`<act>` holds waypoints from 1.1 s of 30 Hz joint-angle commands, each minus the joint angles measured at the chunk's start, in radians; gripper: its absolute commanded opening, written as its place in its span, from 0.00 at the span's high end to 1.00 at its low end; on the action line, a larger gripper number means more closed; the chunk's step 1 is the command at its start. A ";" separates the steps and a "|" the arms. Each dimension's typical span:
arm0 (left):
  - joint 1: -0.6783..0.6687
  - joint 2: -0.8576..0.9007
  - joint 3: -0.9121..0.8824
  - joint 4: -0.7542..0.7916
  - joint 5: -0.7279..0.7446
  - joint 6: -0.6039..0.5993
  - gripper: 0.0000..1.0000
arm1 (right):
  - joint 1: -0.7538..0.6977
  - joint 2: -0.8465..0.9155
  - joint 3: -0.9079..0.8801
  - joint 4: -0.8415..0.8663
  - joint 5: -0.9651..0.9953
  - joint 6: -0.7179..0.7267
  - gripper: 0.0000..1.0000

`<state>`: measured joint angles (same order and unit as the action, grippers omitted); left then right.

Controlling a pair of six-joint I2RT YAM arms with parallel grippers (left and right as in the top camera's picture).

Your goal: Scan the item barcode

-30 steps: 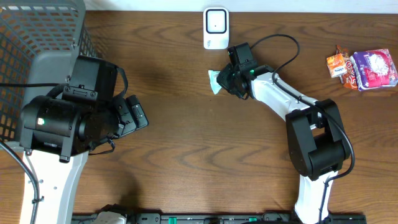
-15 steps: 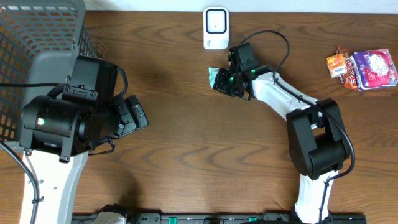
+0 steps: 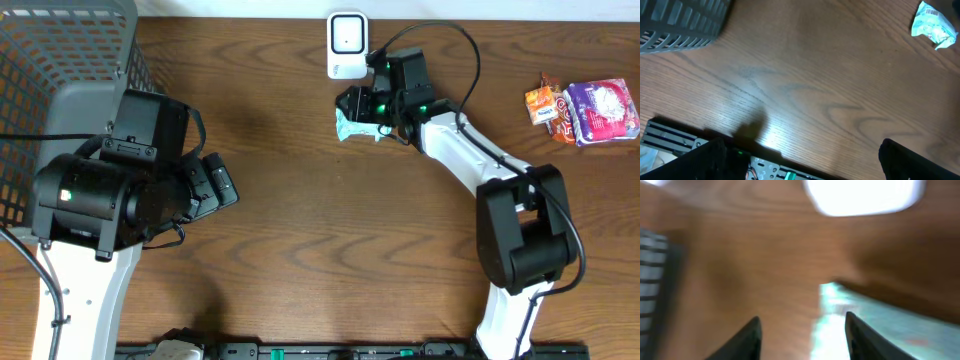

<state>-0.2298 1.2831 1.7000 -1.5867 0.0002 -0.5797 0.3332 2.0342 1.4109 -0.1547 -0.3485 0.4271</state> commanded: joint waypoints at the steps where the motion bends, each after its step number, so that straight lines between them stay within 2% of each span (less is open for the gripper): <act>1: 0.004 0.003 0.001 -0.002 -0.012 -0.006 0.02 | 0.016 0.003 0.000 -0.029 0.349 -0.206 0.46; 6: 0.004 0.003 0.001 -0.002 -0.012 -0.006 0.02 | 0.024 0.064 0.000 -0.020 0.329 -0.346 0.39; 8: 0.004 0.003 0.001 -0.002 -0.012 -0.006 0.02 | 0.024 0.087 0.000 -0.025 0.309 -0.346 0.35; 16: 0.004 0.003 0.001 -0.002 -0.012 -0.006 0.02 | 0.027 0.093 0.000 -0.105 0.107 -0.347 0.35; 20: 0.004 0.003 0.001 -0.002 -0.012 -0.006 0.02 | 0.026 0.023 0.000 -0.196 0.091 -0.346 0.31; 28: 0.004 0.003 0.001 -0.002 -0.012 -0.006 0.02 | 0.031 -0.159 0.000 -0.485 0.065 -0.347 0.28; 32: 0.004 0.003 0.001 -0.002 -0.012 -0.006 0.02 | 0.027 -0.229 0.000 -0.506 0.080 -0.346 0.25; 33: 0.004 0.003 0.001 -0.002 -0.012 -0.006 0.02 | 0.026 -0.239 0.000 -0.494 0.093 -0.332 0.27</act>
<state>-0.2298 1.2831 1.7000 -1.5867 0.0002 -0.5797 0.3511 1.8297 1.4109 -0.6575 -0.2623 0.0902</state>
